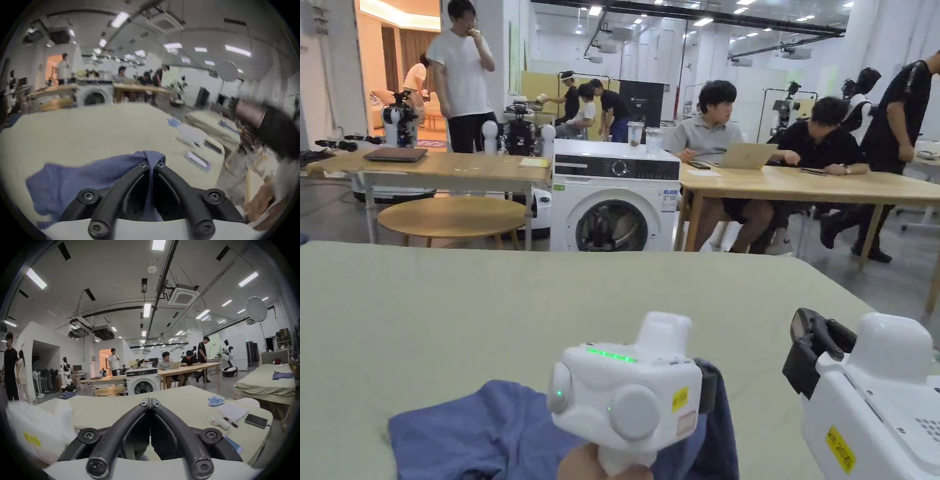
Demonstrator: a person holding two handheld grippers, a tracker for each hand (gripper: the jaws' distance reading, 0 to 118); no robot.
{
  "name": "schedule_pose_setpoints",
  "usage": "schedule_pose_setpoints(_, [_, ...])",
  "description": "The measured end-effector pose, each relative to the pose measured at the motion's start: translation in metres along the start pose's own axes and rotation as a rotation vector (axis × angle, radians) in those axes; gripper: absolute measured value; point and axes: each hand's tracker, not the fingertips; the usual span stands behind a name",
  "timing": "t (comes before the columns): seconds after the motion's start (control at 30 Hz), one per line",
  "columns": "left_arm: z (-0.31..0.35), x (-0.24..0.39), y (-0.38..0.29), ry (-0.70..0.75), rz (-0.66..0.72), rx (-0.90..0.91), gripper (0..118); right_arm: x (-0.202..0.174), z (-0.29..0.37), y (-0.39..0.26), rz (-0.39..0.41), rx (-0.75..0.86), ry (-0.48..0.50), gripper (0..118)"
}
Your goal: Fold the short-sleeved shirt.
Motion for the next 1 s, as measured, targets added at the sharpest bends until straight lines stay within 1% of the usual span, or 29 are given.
schedule_pose_setpoints(0.13, [-0.056, 0.011, -0.061, -0.049, 0.037, -0.214, 0, 0.016, 0.006, -0.010, -0.006, -0.035, -0.028, 0])
schedule_pose_setpoints(0.17, [-0.067, 0.012, -0.072, -0.050, 0.040, -0.281, 3, 0.018, 0.006, -0.013, -0.006, -0.047, -0.029, 0])
schedule_pose_setpoints(0.2, [-0.074, 0.011, -0.083, -0.029, 0.039, -0.308, 20, 0.019, 0.006, -0.016, -0.003, -0.058, -0.029, 0])
schedule_pose_setpoints(0.23, [-0.075, 0.009, -0.089, -0.012, 0.041, -0.325, 20, 0.019, 0.007, -0.018, -0.001, -0.064, -0.027, 0])
schedule_pose_setpoints(0.27, [-0.074, 0.006, -0.091, -0.006, 0.061, -0.334, 29, 0.018, 0.008, -0.019, 0.001, -0.068, -0.024, 0])
schedule_pose_setpoints(0.33, [-0.058, -0.005, -0.086, -0.076, 0.126, -0.320, 74, 0.016, 0.008, -0.021, 0.009, -0.069, -0.008, 0])
schedule_pose_setpoints(0.37, [-0.050, -0.009, -0.081, -0.093, 0.145, -0.298, 75, 0.015, 0.008, -0.021, 0.012, -0.067, -0.001, 0])
schedule_pose_setpoints(0.4, [-0.031, -0.015, -0.068, -0.052, 0.137, -0.239, 75, 0.012, 0.007, -0.020, 0.014, -0.064, 0.008, 0])
schedule_pose_setpoints(0.5, [0.027, -0.037, -0.037, -0.023, 0.138, -0.081, 75, 0.005, 0.004, -0.017, 0.005, -0.051, 0.045, 0])
schedule_pose_setpoints(0.57, [0.076, -0.055, -0.021, 0.038, 0.141, 0.046, 75, 0.000, 0.003, -0.016, 0.006, -0.034, 0.064, 0])
schedule_pose_setpoints(0.67, [0.151, -0.082, -0.009, 0.211, 0.156, 0.241, 75, -0.010, 0.000, -0.015, 0.012, -0.015, 0.090, 0])
schedule_pose_setpoints(0.77, [0.216, -0.105, -0.018, 0.442, 0.200, 0.409, 74, -0.018, -0.005, -0.017, 0.003, -0.018, 0.117, 0])
schedule_pose_setpoints(0.8, [0.235, -0.112, -0.026, 0.501, 0.208, 0.458, 59, -0.021, -0.007, -0.019, -0.005, -0.022, 0.128, 0])
schedule_pose_setpoints(0.83, [0.252, -0.119, -0.034, 0.548, 0.210, 0.490, 26, -0.022, -0.009, -0.022, -0.008, -0.025, 0.136, 0])
schedule_pose_setpoints(0.87, [0.263, -0.124, -0.042, 0.575, 0.216, 0.501, 0, -0.025, -0.010, -0.024, -0.010, -0.029, 0.139, 0])
schedule_pose_setpoints(0.9, [0.269, -0.125, -0.052, 0.643, 0.229, 0.492, 0, -0.028, -0.013, -0.026, -0.014, -0.036, 0.146, 0])
schedule_pose_setpoints(0.93, [0.272, -0.128, -0.058, 0.637, 0.242, 0.480, 0, -0.030, -0.015, -0.028, -0.019, -0.045, 0.155, 0])
schedule_pose_setpoints(0.97, [0.274, -0.134, -0.060, 0.615, 0.253, 0.418, 0, -0.033, -0.017, -0.031, -0.024, -0.051, 0.161, 0])
schedule_pose_setpoints(1.0, [0.271, -0.136, -0.067, 0.638, 0.267, 0.391, 0, -0.036, -0.019, -0.033, -0.026, -0.059, 0.166, 0])
